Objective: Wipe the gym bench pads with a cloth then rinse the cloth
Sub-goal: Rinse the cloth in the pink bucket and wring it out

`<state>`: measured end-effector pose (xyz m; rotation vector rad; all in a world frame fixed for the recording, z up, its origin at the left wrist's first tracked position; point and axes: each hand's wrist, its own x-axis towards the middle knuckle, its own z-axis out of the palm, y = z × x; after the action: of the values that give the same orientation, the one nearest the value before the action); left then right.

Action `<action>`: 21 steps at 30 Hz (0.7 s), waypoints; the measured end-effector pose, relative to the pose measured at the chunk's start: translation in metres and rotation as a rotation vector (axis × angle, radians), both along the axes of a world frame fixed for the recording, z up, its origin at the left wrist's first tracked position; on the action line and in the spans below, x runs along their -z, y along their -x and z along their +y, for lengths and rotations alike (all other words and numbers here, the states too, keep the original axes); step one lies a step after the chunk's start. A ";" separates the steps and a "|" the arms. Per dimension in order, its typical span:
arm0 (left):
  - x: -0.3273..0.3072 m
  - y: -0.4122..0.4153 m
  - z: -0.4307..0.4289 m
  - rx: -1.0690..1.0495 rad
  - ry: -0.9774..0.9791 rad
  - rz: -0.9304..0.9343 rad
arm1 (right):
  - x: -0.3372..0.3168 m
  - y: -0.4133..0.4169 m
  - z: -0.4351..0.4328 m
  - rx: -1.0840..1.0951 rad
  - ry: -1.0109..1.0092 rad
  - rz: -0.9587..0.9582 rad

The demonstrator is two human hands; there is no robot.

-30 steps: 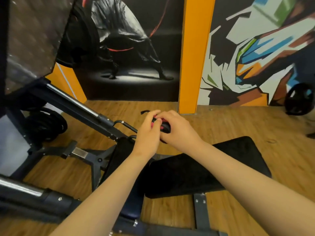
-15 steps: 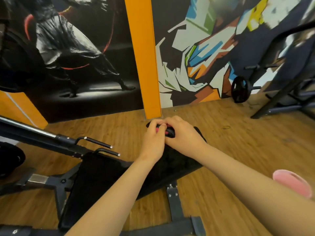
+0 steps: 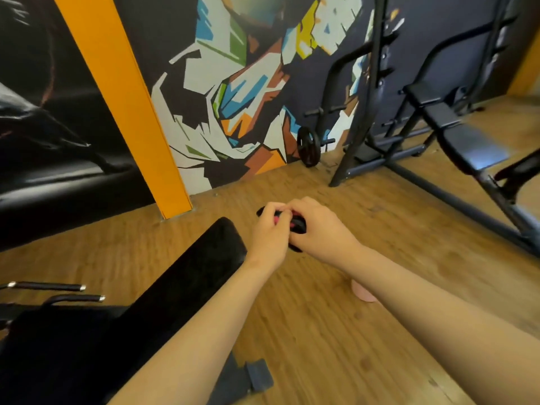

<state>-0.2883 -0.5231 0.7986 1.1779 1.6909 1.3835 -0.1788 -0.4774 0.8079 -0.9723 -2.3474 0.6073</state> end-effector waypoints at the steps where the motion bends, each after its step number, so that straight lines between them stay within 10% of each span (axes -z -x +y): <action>1: 0.001 -0.016 0.009 0.030 0.004 -0.005 | 0.001 -0.017 0.006 0.024 0.005 -0.003; 21: 0.035 -0.172 0.253 0.348 0.142 0.025 | 0.046 -0.180 0.215 0.317 0.119 -0.041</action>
<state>-0.1168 -0.2702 0.7638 1.3363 1.4868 1.0245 0.0011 -0.2626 0.7620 -1.3879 -2.1472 0.6088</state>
